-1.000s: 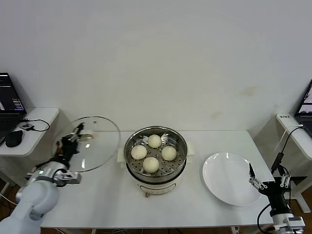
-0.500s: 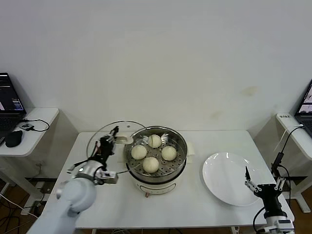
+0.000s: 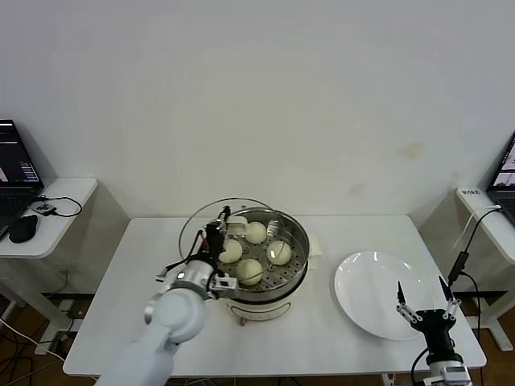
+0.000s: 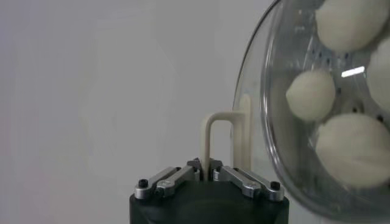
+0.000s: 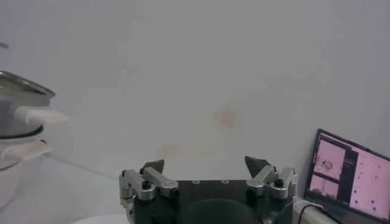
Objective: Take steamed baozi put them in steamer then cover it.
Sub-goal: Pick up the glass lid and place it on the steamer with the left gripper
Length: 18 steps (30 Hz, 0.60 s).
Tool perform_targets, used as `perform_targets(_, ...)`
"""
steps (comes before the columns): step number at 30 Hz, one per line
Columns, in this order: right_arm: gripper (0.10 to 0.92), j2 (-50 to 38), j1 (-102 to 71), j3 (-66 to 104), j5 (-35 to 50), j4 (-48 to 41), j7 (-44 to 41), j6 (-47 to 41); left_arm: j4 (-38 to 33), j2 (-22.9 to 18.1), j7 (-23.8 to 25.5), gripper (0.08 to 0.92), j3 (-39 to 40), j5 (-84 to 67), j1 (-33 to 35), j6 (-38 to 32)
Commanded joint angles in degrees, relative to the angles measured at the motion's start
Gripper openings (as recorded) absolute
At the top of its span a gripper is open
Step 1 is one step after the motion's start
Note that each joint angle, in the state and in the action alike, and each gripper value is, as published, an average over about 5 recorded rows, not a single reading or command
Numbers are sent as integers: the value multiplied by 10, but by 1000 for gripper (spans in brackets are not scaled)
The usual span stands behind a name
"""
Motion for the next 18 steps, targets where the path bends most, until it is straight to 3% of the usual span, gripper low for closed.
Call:
perform_targets(1, 823, 6, 3, -4, -15, -12, 1, 6, 38, -92, 14, 143, 43, 75, -21, 12)
perform_targets(18, 823, 2, -4, -4, -14, -14, 1, 13, 70, -111, 7, 143, 38, 94, -5, 1)
